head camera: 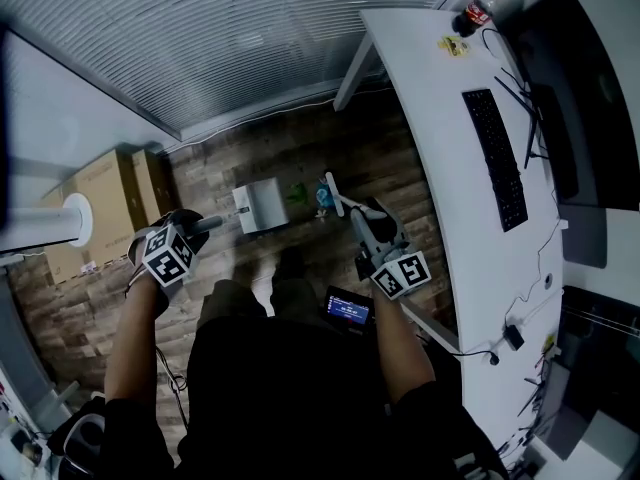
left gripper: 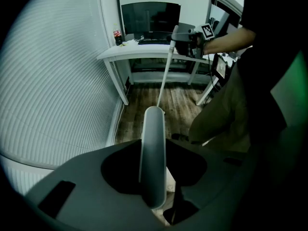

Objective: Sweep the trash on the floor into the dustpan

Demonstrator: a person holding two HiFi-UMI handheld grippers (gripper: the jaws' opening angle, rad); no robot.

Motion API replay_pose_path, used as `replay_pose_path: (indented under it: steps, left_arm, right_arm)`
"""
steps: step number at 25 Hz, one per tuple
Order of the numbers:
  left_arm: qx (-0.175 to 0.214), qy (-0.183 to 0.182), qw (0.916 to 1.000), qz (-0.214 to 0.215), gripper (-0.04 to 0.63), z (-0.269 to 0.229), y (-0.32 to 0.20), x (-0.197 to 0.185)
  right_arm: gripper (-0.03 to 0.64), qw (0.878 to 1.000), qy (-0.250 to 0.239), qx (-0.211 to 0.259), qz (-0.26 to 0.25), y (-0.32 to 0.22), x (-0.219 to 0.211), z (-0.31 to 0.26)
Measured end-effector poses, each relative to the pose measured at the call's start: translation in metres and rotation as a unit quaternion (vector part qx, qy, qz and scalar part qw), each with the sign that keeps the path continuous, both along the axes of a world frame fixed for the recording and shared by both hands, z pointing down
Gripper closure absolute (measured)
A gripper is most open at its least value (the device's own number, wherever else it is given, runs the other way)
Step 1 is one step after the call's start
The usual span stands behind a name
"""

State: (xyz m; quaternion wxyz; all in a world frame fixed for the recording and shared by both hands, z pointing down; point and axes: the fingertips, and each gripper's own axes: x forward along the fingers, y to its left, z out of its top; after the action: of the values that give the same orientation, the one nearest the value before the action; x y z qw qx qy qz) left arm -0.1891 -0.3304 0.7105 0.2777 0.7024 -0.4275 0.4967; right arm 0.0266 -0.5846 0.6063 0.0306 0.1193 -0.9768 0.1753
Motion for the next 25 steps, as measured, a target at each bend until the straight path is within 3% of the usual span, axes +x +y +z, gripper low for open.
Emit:
replay_pose_path:
  steps: [12, 18, 25]
  left_arm:
    - [0.007, 0.047, 0.9983, 0.033, 0.485, 0.002, 0.001, -0.002]
    - [0.017, 0.072, 0.9966, 0.037, 0.488, 0.001, 0.004, -0.003]
    - [0.02, 0.078, 0.9953, 0.053, 0.488, 0.002, 0.012, -0.002]
  right_arm:
    - [0.468, 0.985, -0.047, -0.053, 0.159, 0.0, -0.043, -0.008]
    - [0.465, 0.987, -0.061, -0.056, 0.14, 0.042, -0.092, -0.009]
    - [0.465, 0.984, -0.089, -0.084, 0.132, 0.065, -0.115, -0.012]
